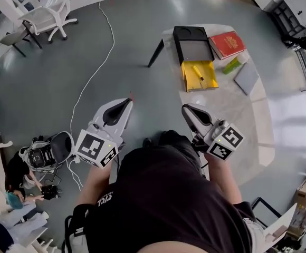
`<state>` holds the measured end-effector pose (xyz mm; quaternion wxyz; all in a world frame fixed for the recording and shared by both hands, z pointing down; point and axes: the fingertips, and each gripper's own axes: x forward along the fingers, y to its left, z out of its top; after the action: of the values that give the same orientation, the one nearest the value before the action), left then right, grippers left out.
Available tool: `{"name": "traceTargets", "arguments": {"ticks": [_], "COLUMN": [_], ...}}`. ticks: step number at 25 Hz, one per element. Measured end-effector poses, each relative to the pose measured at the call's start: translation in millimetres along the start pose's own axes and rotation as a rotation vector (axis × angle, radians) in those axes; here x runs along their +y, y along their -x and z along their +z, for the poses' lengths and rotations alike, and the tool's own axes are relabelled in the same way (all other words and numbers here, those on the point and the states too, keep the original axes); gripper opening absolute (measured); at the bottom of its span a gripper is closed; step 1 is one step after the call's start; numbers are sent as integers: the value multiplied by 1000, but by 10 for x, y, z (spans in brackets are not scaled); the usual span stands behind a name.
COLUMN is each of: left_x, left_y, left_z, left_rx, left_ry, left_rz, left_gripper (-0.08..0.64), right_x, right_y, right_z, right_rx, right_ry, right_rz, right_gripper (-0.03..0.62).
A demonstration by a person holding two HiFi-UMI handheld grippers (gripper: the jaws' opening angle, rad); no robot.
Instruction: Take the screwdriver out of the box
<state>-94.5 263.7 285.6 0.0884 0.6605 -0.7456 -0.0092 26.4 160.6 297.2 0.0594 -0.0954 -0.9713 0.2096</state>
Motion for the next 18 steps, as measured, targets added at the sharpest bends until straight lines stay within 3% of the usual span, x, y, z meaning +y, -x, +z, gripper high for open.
{"name": "traceTargets", "arguments": {"ticks": [9, 18], "left_x": [286, 489], "left_y": [-672, -1772], "left_z": [-12, 151], "left_rx": [26, 66], "left_ry": [-5, -28], "left_rz": [-58, -115], "left_gripper": [0, 0], "right_x": [-675, -1712], "right_y": [-207, -272], "right_z": [64, 349], "right_rx": [-9, -17], "right_ry": [-41, -59], "right_rz": [-65, -132], "right_gripper": [14, 14]}}
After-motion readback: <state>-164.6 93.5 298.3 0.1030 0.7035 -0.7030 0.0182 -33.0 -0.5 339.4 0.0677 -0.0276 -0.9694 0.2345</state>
